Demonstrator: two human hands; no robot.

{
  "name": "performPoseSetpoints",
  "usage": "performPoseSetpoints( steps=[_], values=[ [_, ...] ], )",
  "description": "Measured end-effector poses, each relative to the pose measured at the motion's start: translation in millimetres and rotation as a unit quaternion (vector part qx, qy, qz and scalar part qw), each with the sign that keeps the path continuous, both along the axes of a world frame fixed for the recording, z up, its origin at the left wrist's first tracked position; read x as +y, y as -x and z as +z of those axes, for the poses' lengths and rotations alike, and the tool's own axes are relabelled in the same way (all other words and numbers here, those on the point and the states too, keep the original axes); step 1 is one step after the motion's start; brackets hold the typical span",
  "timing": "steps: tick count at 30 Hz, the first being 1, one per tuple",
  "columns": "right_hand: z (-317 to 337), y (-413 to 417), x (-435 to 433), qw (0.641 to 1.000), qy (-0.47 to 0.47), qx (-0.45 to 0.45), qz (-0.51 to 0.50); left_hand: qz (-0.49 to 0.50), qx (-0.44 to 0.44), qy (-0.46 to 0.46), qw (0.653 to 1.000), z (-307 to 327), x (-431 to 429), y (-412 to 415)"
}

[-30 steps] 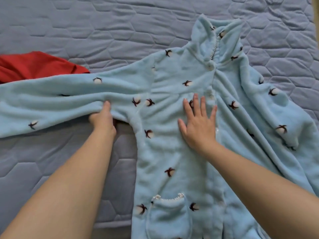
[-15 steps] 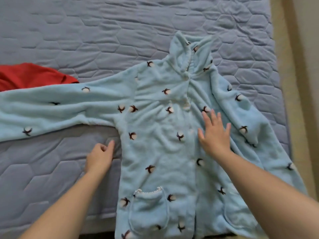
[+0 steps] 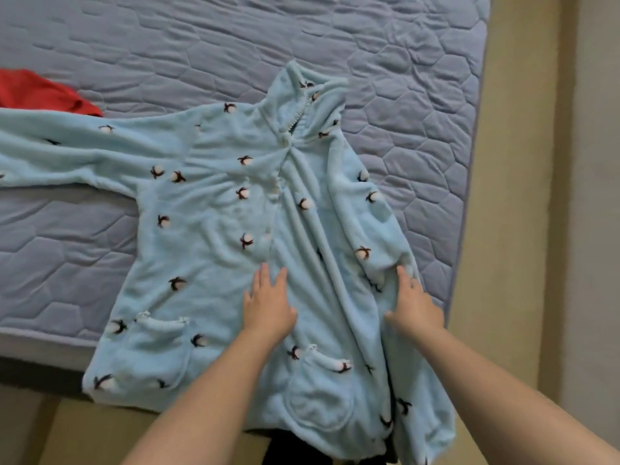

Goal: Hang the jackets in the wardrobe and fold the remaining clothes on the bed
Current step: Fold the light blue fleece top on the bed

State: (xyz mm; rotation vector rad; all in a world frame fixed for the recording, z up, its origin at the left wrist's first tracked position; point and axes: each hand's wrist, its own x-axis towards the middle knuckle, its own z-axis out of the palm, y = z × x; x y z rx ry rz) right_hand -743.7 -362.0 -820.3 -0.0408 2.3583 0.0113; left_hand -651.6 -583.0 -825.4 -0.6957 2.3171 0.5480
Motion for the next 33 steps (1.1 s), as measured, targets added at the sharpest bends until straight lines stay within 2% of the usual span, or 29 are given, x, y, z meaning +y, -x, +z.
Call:
performPoseSetpoints(
  steps=[2, 4, 6, 9, 11, 13, 14, 15, 16, 18, 19, 20, 21, 23, 25, 27, 29, 31, 33],
  values=[
    [-5.5, 14.1, 1.3, 0.999, 0.031, 0.030, -0.004, -0.027, 0.038, -0.017, 0.999, -3.3, 24.1, 23.2],
    [-12.0, 30.7, -7.2, 0.986, 0.144, 0.047, -0.071, -0.052, 0.065, -0.040, 0.996, -4.1, 36.8, 44.5],
    [-23.1, 54.2, -18.0, 0.953, 0.251, 0.038, -0.163, -0.046, 0.097, -0.036, 0.994, -6.2, 40.4, 63.0],
    [-37.6, 105.7, -23.7, 0.938, 0.258, 0.023, -0.230, -0.006, 0.132, -0.036, 0.991, -12.2, 39.3, 93.4],
    [-44.1, 137.5, -22.6, 0.916, 0.293, -0.065, -0.265, 0.031, 0.150, -0.038, 0.988, -16.4, 39.3, 114.9],
    [-47.9, 162.0, -28.5, 0.862, 0.351, -0.221, -0.292, 0.076, 0.160, -0.026, 0.984, -23.0, 39.6, 137.3],
    [-50.5, 173.3, -32.1, 0.848, 0.365, -0.265, -0.277, 0.097, 0.154, -0.010, 0.983, -27.9, 39.3, 146.7],
    [-52.1, 186.9, -33.5, 0.852, 0.376, -0.265, -0.251, 0.115, 0.135, 0.009, 0.984, -34.0, 38.3, 156.2],
    [-54.9, 205.9, -30.9, 0.869, 0.380, -0.217, -0.232, 0.130, 0.104, 0.029, 0.986, -41.1, 36.4, 165.2],
    [-56.6, 251.3, -13.4, 0.907, 0.362, -0.067, -0.203, 0.130, 0.022, 0.070, 0.989, -52.7, 36.6, 176.9],
    [-55.3, 274.3, -0.5, 0.921, 0.346, -0.021, -0.178, 0.126, -0.008, 0.085, 0.988, -57.2, 38.3, 182.6],
    [-54.8, 293.3, 11.4, 0.938, 0.322, -0.020, -0.129, 0.126, -0.031, 0.096, 0.987, -60.8, 41.3, 189.4],
    [-55.7, 306.5, 19.2, 0.955, 0.284, -0.064, -0.063, 0.129, -0.051, 0.107, 0.985, -63.7, 44.8, 196.5],
    [-55.3, 318.2, 17.2, 0.959, 0.203, -0.197, 0.022, 0.142, -0.079, 0.139, 0.977, -65.1, 52.0, 209.9],
    [-55.1, 320.1, -0.3, 0.942, 0.214, -0.258, 0.008, 0.168, -0.054, 0.189, 0.966, -57.7, 55.2, 222.3],
    [-60.1, 319.9, -27.4, 0.925, 0.312, -0.215, -0.027, 0.175, 0.041, 0.232, 0.956, -53.4, 50.8, 236.0],
    [-66.0, 312.2, -54.7, 0.927, 0.332, -0.171, 0.020, 0.142, 0.116, 0.198, 0.963, -56.8, 42.4, 251.9],
    [-76.5, 311.0, -71.8, 0.942, 0.284, -0.103, 0.144, 0.119, 0.119, 0.139, 0.976, -66.5, 33.8, 267.3],
    [-84.2, 331.6, -74.8, 0.957, 0.254, -0.020, 0.139, 0.121, 0.079, 0.113, 0.983, -77.1, 23.8, 275.5]
  ],
)
